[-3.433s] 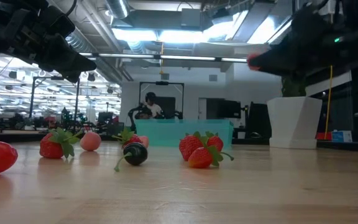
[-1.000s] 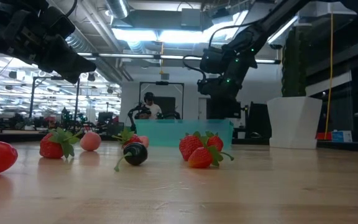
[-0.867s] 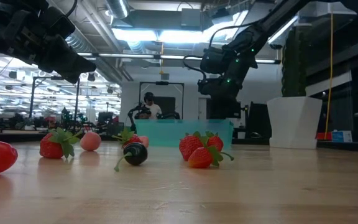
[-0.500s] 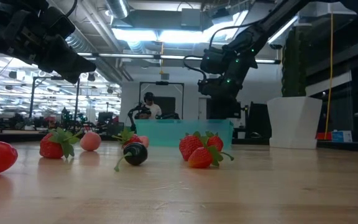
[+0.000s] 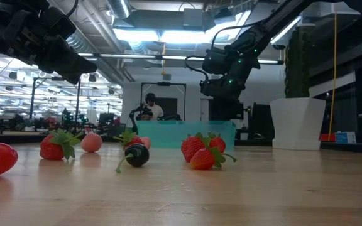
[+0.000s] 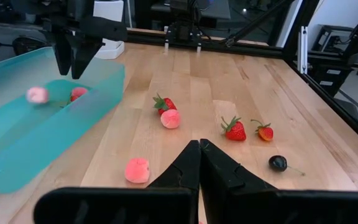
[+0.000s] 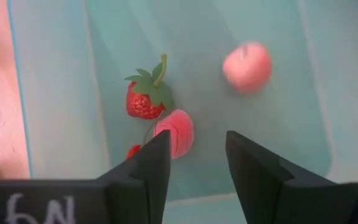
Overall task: Pick and placing Produce into tupperware
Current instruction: Put the red strawberry into the light blue bin
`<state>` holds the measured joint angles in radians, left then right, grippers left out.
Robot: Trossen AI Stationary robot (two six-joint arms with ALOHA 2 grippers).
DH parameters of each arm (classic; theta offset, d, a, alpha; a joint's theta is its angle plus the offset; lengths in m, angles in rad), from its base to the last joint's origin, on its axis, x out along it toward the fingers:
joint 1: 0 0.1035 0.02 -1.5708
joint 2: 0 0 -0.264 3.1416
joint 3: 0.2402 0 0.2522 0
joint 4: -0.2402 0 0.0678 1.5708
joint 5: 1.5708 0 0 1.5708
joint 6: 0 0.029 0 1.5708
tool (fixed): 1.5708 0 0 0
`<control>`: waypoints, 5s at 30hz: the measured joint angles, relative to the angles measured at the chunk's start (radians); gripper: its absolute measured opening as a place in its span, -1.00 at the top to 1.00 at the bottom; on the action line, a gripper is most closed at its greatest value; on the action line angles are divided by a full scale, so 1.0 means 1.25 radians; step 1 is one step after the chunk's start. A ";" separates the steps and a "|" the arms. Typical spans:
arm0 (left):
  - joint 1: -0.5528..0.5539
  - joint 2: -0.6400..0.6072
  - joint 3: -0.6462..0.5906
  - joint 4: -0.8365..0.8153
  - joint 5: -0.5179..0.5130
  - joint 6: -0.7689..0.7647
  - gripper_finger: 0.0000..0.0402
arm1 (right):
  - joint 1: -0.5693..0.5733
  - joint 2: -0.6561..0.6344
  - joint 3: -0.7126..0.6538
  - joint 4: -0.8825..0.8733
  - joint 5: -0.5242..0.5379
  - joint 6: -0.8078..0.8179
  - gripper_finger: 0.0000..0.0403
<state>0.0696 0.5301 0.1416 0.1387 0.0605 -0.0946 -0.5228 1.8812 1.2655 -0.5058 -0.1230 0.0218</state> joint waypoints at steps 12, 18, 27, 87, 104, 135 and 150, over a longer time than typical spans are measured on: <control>0.000 0.000 0.000 0.000 0.000 0.000 1.00 | 0.001 0.000 0.000 0.000 0.000 0.002 0.25; 0.000 0.000 0.000 0.000 0.000 0.000 1.00 | 0.002 0.000 0.000 -0.001 -0.006 0.084 0.24; 0.000 0.000 0.000 0.000 0.000 0.000 1.00 | 0.002 -0.001 -0.002 0.002 -0.001 0.049 0.24; -0.001 0.000 0.000 0.012 0.008 -0.002 1.00 | 0.392 -0.426 -0.224 0.145 0.148 0.164 -0.19; -0.002 0.000 0.000 0.016 0.007 -0.003 1.00 | 0.521 -0.560 -0.559 0.534 0.144 0.189 -0.19; -0.002 0.000 0.000 0.005 0.006 -0.006 1.00 | 0.515 -0.559 -0.584 0.635 0.170 0.201 -0.19; -0.002 0.000 0.000 0.006 0.006 0.000 1.00 | 0.508 -0.396 -0.427 0.395 0.259 0.215 -0.19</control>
<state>0.0666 0.5298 0.1413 0.1459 0.0677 -0.0949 0.1126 1.3857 0.7319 -0.0124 0.2009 0.2899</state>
